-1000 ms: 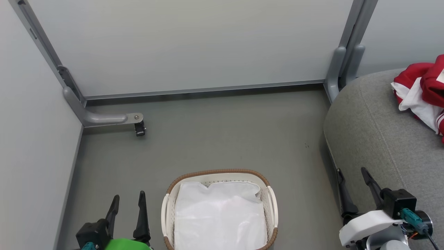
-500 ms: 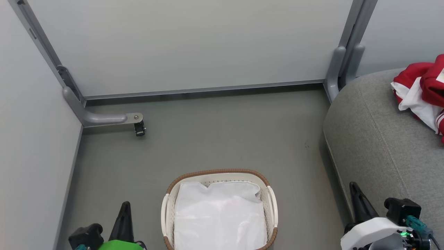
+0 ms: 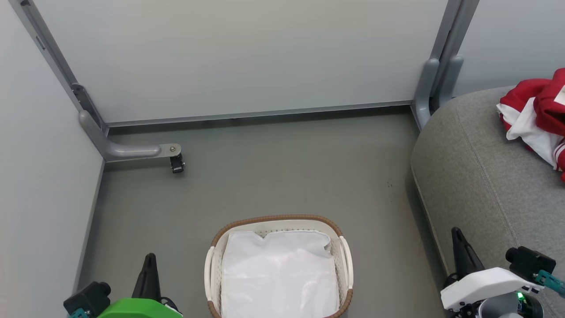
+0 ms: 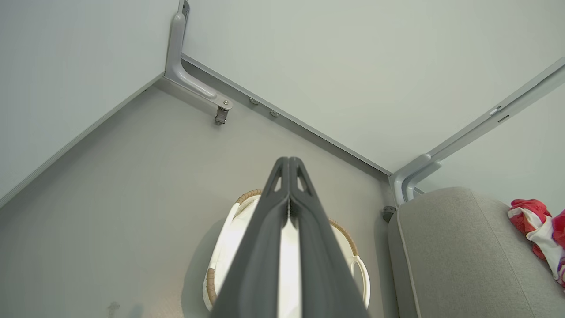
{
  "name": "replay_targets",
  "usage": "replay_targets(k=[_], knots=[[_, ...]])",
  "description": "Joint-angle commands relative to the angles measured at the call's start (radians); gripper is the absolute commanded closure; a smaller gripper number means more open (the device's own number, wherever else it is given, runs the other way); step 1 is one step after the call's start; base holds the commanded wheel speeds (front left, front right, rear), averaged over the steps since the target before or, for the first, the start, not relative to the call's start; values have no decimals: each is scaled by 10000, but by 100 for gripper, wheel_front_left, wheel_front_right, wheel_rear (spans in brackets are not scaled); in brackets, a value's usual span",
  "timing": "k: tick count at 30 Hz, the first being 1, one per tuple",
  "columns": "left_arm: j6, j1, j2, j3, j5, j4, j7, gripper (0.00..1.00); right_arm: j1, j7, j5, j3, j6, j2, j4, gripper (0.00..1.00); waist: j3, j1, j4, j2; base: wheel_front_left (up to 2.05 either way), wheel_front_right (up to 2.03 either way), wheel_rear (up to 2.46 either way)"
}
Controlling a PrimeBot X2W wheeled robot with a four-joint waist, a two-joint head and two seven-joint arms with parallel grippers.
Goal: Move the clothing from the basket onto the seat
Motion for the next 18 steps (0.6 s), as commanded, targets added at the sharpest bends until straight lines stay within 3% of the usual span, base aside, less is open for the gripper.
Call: replay_targets(k=[1,18], knots=[[-58,-346,-23,130,-368,-186,71,100,-258,85,400,-63,0,-53,-194,100,1,0,-2,0,0,0,0],[-249,-626,-67,623,-2585,-348,747,100,-429,749,2950,-248,-2,-77,-336,100,12,0,-32,0,0,0,0]])
